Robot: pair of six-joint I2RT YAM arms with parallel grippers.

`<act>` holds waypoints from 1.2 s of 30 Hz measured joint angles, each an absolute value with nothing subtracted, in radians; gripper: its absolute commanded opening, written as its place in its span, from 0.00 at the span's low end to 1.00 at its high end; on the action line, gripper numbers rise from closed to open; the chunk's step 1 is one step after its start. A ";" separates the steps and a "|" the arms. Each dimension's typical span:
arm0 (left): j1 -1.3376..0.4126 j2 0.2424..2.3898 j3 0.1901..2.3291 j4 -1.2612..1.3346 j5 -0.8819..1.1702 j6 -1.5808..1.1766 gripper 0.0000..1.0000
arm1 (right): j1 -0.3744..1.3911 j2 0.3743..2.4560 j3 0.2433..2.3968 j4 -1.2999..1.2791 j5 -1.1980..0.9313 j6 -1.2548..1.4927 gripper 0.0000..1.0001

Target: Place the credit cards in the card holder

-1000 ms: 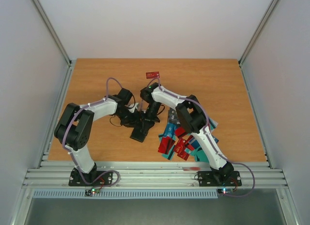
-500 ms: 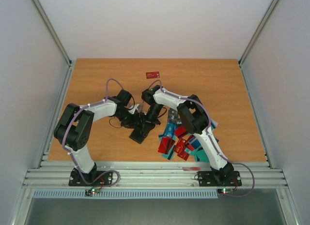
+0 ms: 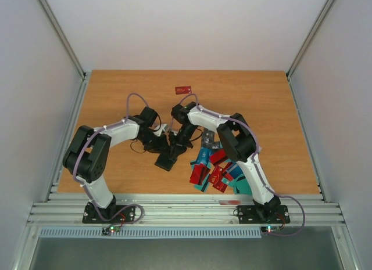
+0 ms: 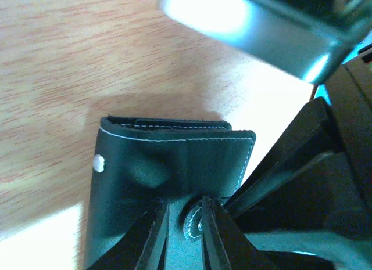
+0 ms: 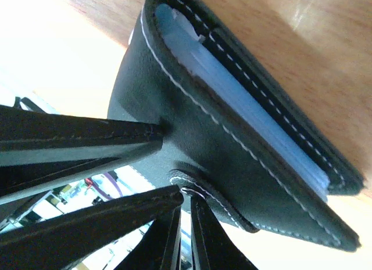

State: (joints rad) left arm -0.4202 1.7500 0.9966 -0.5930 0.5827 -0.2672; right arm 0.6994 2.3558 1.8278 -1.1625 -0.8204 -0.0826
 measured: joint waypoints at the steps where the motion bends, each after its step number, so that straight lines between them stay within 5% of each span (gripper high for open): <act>1: -0.421 1.748 0.997 -0.595 0.581 -0.267 0.19 | 0.696 2.347 1.819 -1.150 -0.820 -0.080 0.08; 36: -0.424 1.658 1.002 -0.624 0.597 -0.284 0.21 | 0.684 2.307 1.711 -0.941 -0.855 0.036 0.08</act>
